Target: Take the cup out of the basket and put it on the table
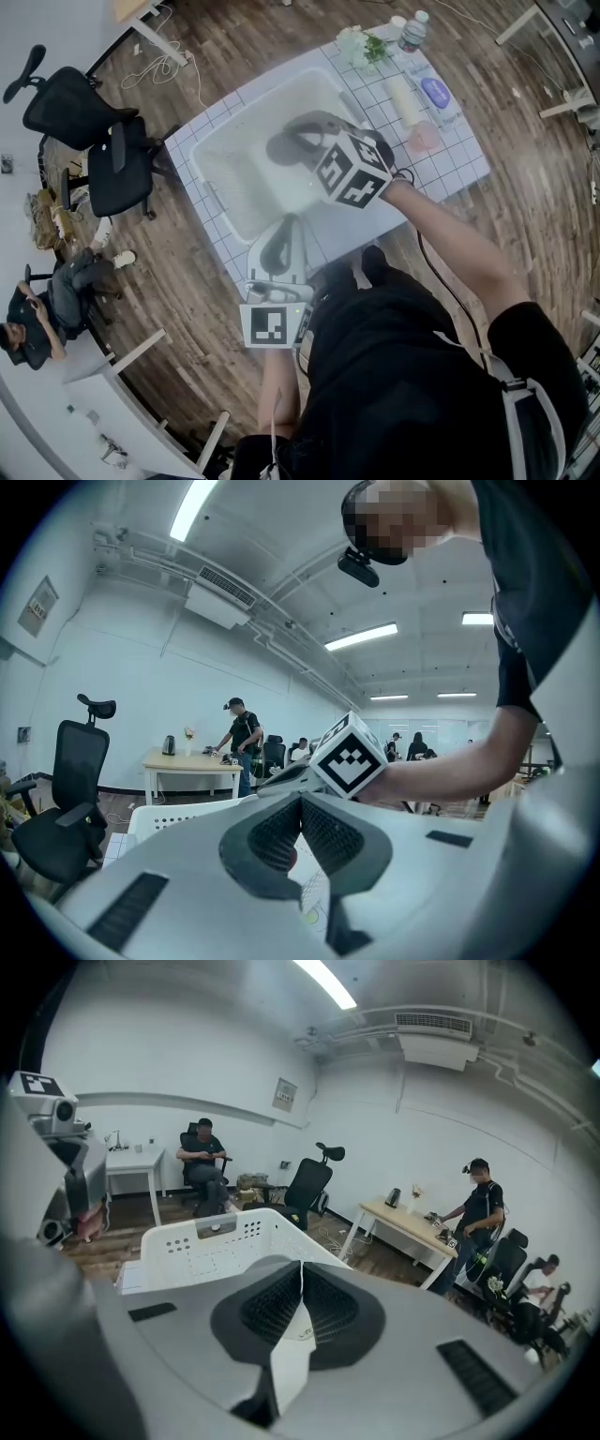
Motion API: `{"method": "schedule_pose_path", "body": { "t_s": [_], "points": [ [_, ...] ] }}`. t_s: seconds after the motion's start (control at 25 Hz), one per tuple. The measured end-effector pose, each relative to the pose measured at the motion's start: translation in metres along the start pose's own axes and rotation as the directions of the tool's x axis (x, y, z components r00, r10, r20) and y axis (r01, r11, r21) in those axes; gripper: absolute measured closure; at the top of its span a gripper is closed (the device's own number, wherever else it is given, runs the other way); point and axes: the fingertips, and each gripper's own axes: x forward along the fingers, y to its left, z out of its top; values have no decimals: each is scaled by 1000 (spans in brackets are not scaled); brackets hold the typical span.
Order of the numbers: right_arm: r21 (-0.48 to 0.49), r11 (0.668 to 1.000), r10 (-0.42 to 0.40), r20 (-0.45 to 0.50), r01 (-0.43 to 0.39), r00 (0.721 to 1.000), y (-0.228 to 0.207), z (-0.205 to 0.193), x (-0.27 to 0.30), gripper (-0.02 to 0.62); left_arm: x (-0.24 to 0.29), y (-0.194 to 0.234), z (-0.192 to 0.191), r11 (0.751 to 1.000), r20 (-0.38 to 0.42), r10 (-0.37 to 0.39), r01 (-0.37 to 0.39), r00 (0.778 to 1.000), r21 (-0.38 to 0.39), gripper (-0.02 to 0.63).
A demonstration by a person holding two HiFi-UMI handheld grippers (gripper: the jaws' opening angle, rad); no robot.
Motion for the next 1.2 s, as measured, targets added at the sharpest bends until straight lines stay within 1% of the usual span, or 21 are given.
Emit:
{"method": "schedule_pose_path", "body": {
  "t_s": [0.24, 0.56, 0.76, 0.88, 1.0, 1.12, 1.2],
  "points": [
    [69, 998, -7, 80, 2, 997, 4, 11, -29, 571, -1, -5, 2, 1000, 7, 2, -2, 1000, 7, 597],
    [168, 986, -22, 176, -8, 984, 13, 20, -68, 571, -4, -11, 7, 1000, 16, 11, -12, 1000, 17, 597],
    [218, 976, -45, 274, -17, 961, 15, 30, -100, 571, -7, -14, 9, 999, 21, 25, -25, 999, 20, 597],
    [230, 973, -50, 321, -27, 946, 18, 30, -115, 571, -9, -17, 9, 999, 23, 31, -32, 999, 19, 597],
    [255, 966, -48, 352, -47, 935, 21, 28, -128, 571, -10, -19, 9, 999, 24, 37, -37, 999, 20, 597],
    [259, 964, -50, 401, -61, 915, 24, 29, -140, 571, -13, -21, 10, 999, 25, 43, -43, 999, 20, 597],
    [272, 960, -49, 401, -68, 915, 27, 24, -146, 571, -14, -23, 9, 999, 26, 49, -49, 998, 21, 597]
  ]
}}
